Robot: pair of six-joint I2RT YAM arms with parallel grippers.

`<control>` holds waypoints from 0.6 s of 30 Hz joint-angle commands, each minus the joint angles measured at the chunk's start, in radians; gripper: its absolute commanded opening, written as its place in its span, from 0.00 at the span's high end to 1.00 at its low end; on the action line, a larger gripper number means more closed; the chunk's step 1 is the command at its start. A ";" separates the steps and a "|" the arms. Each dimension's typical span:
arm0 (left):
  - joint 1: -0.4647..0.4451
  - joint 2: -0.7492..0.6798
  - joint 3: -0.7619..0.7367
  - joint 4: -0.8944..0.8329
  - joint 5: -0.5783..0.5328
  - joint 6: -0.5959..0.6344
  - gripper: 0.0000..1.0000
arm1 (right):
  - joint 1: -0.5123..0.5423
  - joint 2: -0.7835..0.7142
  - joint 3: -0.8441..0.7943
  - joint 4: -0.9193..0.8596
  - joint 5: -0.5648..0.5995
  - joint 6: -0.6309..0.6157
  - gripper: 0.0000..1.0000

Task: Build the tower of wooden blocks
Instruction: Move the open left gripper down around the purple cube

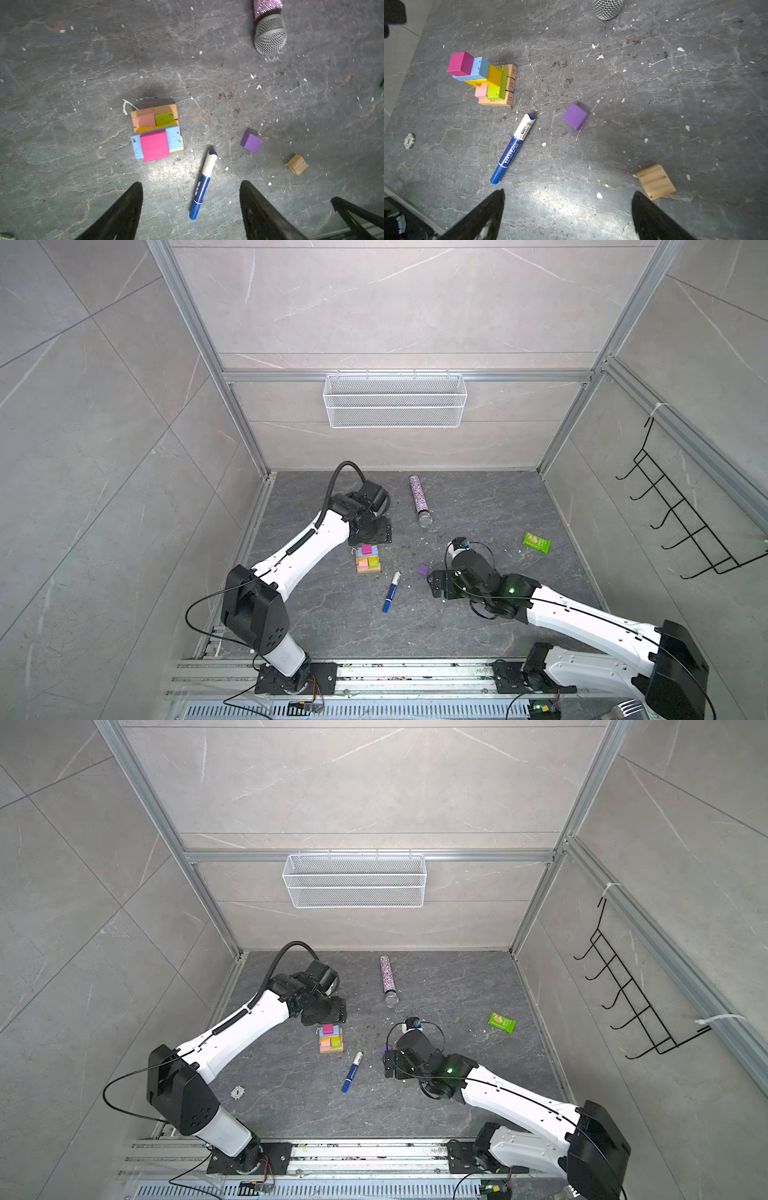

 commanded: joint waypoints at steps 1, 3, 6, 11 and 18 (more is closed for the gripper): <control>-0.053 -0.014 0.035 0.023 0.018 0.038 0.24 | 0.007 -0.079 -0.055 -0.018 0.060 0.074 0.01; -0.092 -0.003 0.037 0.048 0.018 0.047 0.24 | 0.006 -0.121 -0.078 -0.023 0.074 0.095 0.01; -0.146 0.029 0.042 0.082 0.016 0.058 0.25 | 0.006 -0.165 -0.100 -0.053 0.107 0.132 0.01; -0.223 0.093 0.031 0.175 -0.003 0.126 0.28 | 0.007 -0.237 -0.153 -0.043 0.140 0.211 0.01; -0.256 0.213 0.097 0.162 -0.036 0.172 0.31 | 0.007 -0.290 -0.215 -0.008 0.137 0.265 0.01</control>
